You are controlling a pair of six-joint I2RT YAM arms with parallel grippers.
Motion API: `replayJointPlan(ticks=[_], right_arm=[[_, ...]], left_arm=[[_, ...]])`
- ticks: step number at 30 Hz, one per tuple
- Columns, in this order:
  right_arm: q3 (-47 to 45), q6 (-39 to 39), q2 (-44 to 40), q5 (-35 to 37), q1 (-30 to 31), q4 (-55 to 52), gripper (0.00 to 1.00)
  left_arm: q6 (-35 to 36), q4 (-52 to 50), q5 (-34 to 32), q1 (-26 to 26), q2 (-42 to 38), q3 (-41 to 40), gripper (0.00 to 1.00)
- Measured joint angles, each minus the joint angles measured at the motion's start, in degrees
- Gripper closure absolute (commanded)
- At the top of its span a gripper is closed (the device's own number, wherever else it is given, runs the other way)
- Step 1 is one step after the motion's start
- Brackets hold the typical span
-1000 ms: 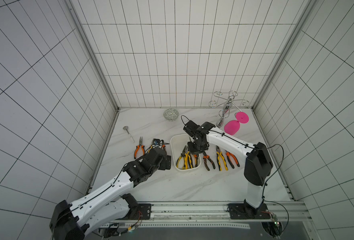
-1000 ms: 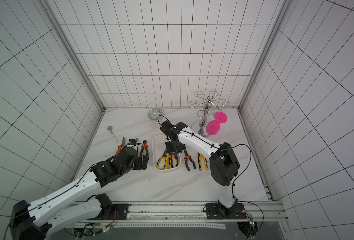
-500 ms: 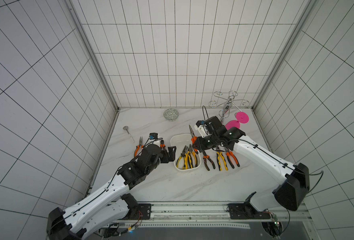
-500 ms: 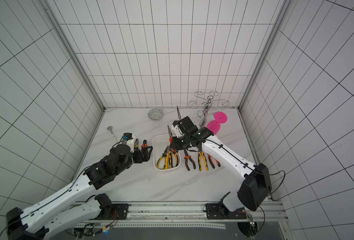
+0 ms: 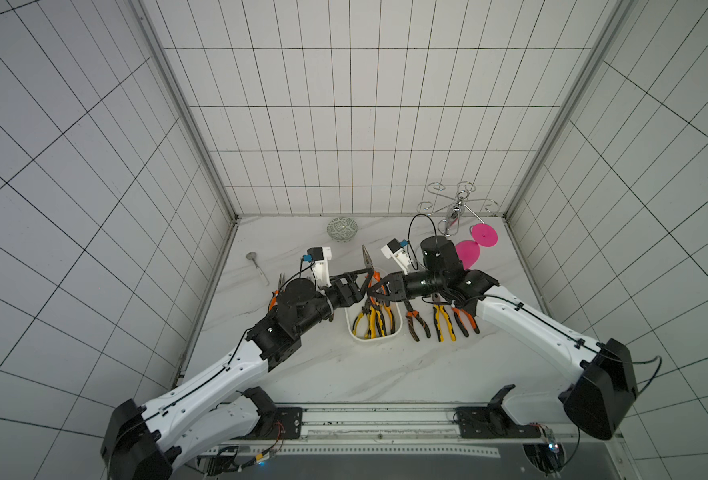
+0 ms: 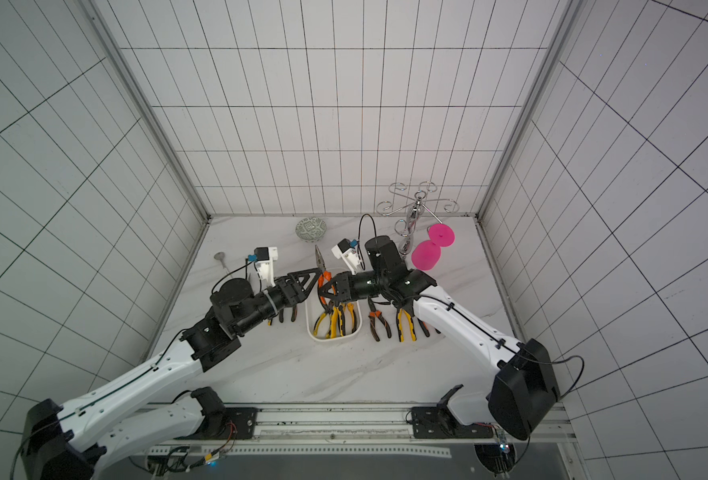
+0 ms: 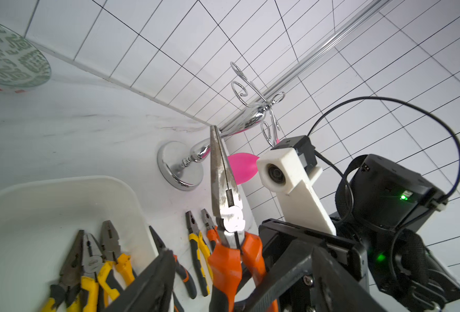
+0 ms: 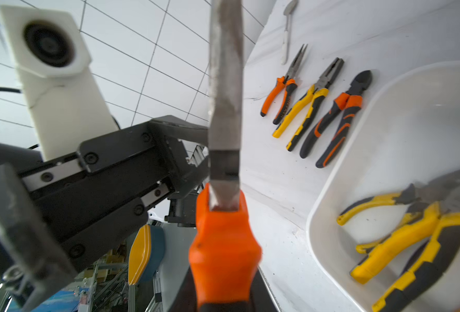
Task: Take the pliers out of the storage box
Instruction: Place the pliers at the center of the board.
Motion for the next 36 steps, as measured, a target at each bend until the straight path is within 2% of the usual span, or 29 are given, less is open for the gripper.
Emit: replayJointPlan(ticks=[9, 15, 20, 27, 30, 32, 36], right_arm=[[-2.0, 3.9, 0.0, -6.0, -0.2, 7.2, 1.0], [-2.0, 4.5, 0.0, -7.4, -0.2, 8.9, 1.0], [-2.0, 5.1, 0.2, -7.6, -0.3, 9.0, 1.0], [-2.0, 5.1, 0.4, -8.0, -0.3, 9.2, 1.0], [-2.0, 5.1, 0.5, -8.3, -0.3, 9.2, 1.0], [-2.0, 5.1, 0.5, -8.7, -0.3, 9.2, 1.0], [-2.0, 5.1, 0.5, -8.7, -0.3, 8.9, 0.98]], left_arm=[[-6.8, 7.1, 4.9, 6.6, 1.8, -0.4, 0.55], [-8.5, 8.2, 8.3, 6.8, 3.9, -0.4, 0.62], [-9.7, 9.6, 10.4, 6.9, 5.4, -0.4, 0.76], [-10.4, 10.6, 11.7, 7.7, 5.8, -0.4, 0.76], [-10.4, 10.9, 12.5, 7.9, 6.1, -0.3, 0.69], [-10.6, 11.0, 13.1, 8.0, 6.5, -0.2, 0.7], [-10.8, 11.5, 14.3, 8.1, 7.0, 0.3, 0.91]])
